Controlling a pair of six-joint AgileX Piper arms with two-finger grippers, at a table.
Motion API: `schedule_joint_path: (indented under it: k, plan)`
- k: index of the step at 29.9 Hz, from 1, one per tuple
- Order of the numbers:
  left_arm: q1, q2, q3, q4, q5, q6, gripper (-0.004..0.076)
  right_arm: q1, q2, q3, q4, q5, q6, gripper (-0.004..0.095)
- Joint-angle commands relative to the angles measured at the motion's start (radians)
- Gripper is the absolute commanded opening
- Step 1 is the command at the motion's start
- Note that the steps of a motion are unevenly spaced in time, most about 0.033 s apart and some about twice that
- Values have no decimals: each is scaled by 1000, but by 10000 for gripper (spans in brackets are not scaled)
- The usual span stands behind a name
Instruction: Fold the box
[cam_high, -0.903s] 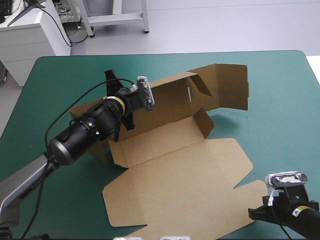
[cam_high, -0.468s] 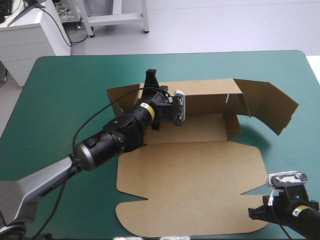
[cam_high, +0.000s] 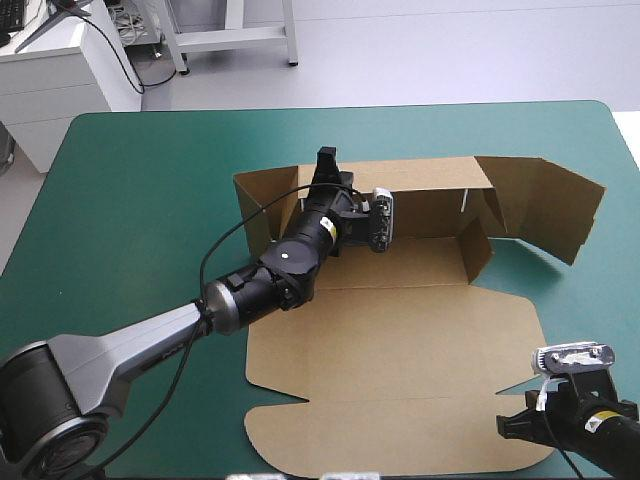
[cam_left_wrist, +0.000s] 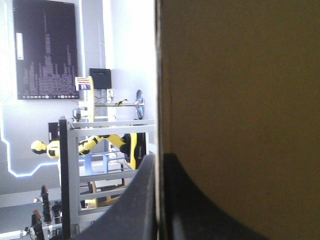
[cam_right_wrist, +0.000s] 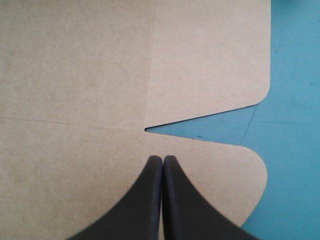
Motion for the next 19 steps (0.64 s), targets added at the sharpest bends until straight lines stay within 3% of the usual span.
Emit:
schedule_joint_path:
  k: [1, 15, 19]
  plan:
    - [-39, -25, -24, 232, 40, -217, -8, -7, 8, -27, 14, -42, -9, -19]
    - [-69, -22, 24, 232, 46, -239, -8, -7, 8, -27, 23, -50, -9, -10]
    - [-69, -22, 24, 232, 42, -239, -8, -7, 8, -27, 76, -50, -7, 95]
